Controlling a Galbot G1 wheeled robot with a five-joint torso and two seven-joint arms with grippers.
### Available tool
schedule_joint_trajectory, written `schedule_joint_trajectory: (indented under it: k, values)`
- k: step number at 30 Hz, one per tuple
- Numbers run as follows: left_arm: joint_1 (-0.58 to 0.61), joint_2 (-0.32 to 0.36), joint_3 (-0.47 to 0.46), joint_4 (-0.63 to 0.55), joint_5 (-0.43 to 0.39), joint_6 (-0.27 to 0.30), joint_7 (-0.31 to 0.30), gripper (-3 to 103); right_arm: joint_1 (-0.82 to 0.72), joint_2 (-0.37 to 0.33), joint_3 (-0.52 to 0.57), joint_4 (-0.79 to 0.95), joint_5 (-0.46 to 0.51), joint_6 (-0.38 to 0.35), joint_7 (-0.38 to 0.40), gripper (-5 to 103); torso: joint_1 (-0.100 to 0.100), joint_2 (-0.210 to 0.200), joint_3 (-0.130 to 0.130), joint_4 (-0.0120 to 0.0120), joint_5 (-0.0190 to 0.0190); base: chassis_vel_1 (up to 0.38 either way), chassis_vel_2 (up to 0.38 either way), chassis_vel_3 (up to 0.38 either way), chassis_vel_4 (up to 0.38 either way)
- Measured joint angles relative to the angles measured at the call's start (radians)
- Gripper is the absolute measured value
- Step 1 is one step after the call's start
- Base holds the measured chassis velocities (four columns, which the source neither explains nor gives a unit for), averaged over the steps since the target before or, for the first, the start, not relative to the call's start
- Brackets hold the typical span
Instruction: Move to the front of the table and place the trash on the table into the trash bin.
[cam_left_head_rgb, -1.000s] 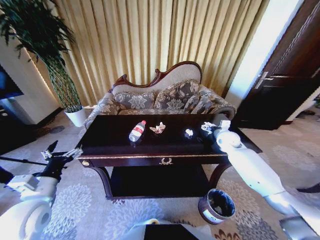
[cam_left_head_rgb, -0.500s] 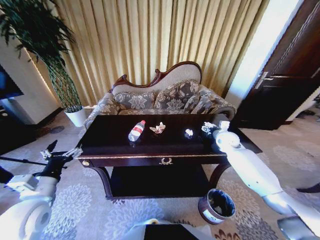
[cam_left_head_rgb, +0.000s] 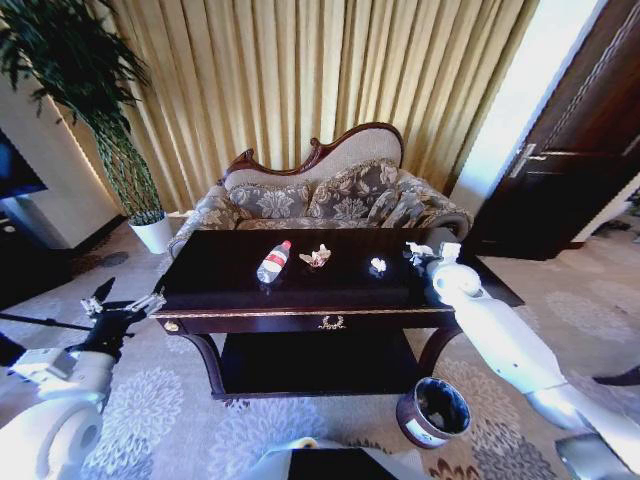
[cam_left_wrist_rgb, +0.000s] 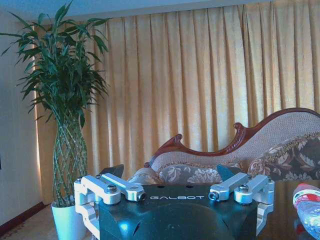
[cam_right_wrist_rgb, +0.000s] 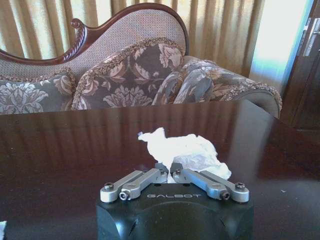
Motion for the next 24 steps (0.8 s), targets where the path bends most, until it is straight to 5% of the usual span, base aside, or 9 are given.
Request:
schedule_joint_trajectory:
  k: [10,16,24]
  values:
    - [-0.002,0.003,0.0,0.0,-0.01,0.001,-0.001,100,-0.102,-0.033,0.063,0.156,-0.012,0.1,-0.043,0,0.0,0.0,0.0,0.0001,0.0,0.0,0.0,0.0,0.0]
    - [-0.002,0.005,0.0,0.003,-0.031,0.001,-0.001,100,-0.332,-0.067,0.229,0.415,-0.058,0.176,-0.124,0,0.0,0.0,0.0,-0.0002,-0.0001,0.0,0.0,0.0,0.0]
    - [-0.003,0.011,0.002,0.015,-0.048,-0.002,-0.001,100,-0.607,0.004,0.421,0.64,-0.108,0.2,-0.17,0,0.0,0.0,0.0,-0.0001,0.0001,0.0,0.0,0.0,0.0]
